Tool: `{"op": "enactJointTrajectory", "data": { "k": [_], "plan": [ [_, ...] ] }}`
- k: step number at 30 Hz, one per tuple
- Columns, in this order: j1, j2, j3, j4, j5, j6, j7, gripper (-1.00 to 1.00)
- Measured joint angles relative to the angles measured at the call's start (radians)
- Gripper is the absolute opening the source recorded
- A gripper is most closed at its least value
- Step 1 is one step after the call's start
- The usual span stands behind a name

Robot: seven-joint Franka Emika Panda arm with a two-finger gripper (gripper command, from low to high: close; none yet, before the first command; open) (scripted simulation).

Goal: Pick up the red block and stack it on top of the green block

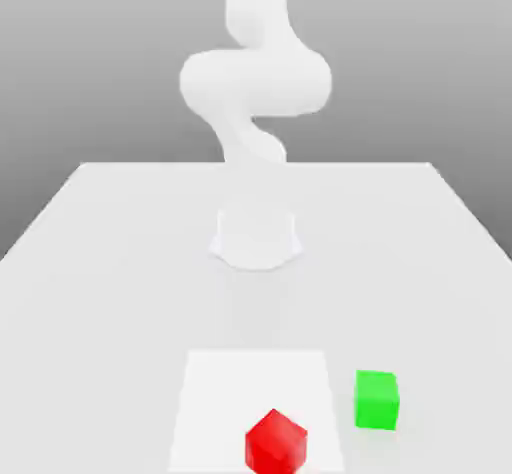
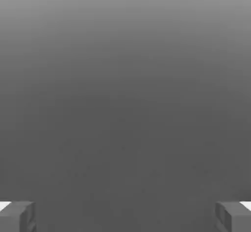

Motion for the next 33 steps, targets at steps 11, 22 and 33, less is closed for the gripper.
{"op": "enactJointTrajectory", "data": {
  "k": [11,22,33],
  "plan": [
    [0.172,0.41,-0.145,-0.047,0.148,0.126,-0.411,0.0],
    [0.222,0.795,-0.161,-0.097,0.184,0.263,-0.737,0.0],
    [0.177,1.115,-0.11,-0.096,0.16,0.474,-0.86,-1.0]
  ]
}}
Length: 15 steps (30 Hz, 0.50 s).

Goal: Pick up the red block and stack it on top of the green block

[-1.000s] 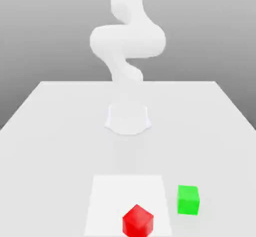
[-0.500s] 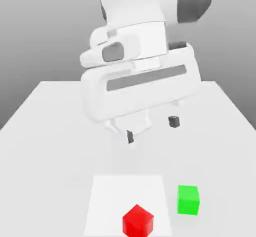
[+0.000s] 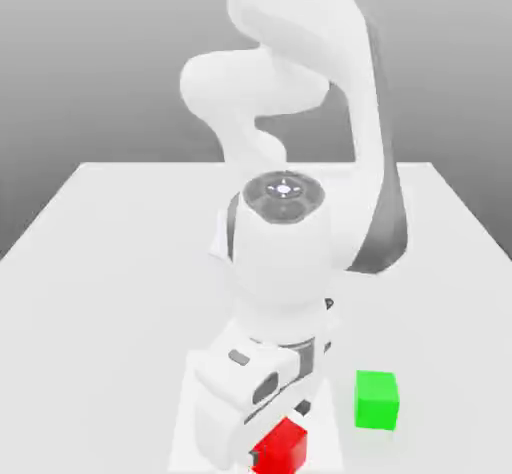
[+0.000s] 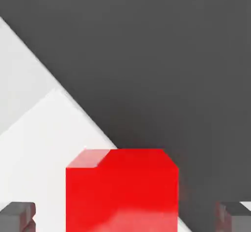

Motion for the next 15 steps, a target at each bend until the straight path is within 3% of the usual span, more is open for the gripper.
{"op": "enactJointTrajectory", "data": {
  "k": [6,11,15],
  "plan": [
    [0.0,-0.002,0.0,0.0,-0.002,-0.003,0.0,-1.0],
    [0.036,-0.16,-0.038,-0.033,-0.074,-0.127,0.047,-1.0],
    [0.109,-0.28,0.031,-0.123,-0.124,-0.162,0.003,-1.0]
  ]
}}
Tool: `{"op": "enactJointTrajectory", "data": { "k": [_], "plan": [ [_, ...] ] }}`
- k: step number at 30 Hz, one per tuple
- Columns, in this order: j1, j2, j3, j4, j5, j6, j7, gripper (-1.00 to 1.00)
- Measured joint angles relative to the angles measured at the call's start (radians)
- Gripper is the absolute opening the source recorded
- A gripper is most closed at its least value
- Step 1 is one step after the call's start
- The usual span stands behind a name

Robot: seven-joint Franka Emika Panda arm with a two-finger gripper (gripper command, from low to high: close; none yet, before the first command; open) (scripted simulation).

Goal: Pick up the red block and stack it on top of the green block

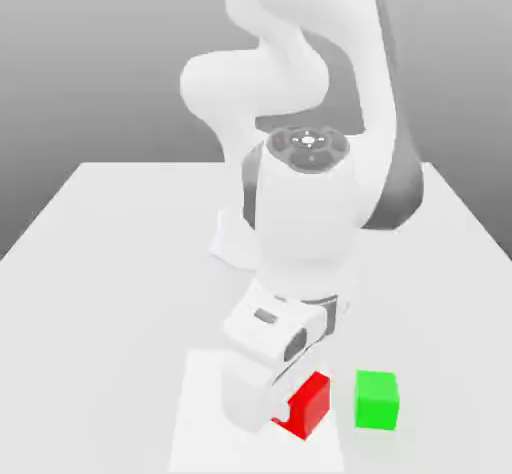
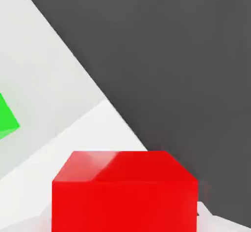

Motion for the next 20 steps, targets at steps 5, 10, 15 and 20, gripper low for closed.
{"op": "enactJointTrajectory", "data": {
  "k": [5,10,15,20],
  "plan": [
    [0.097,-0.058,0.057,-0.085,-0.045,0.038,-0.047,-1.0],
    [0.09,0.062,0.067,-0.084,-0.026,0.158,-0.065,1.0],
    [0.089,0.076,0.068,-0.084,-0.024,0.173,-0.066,1.0],
    [0.091,-0.053,0.062,-0.09,-0.048,0.051,-0.05,1.0]
  ]
}}
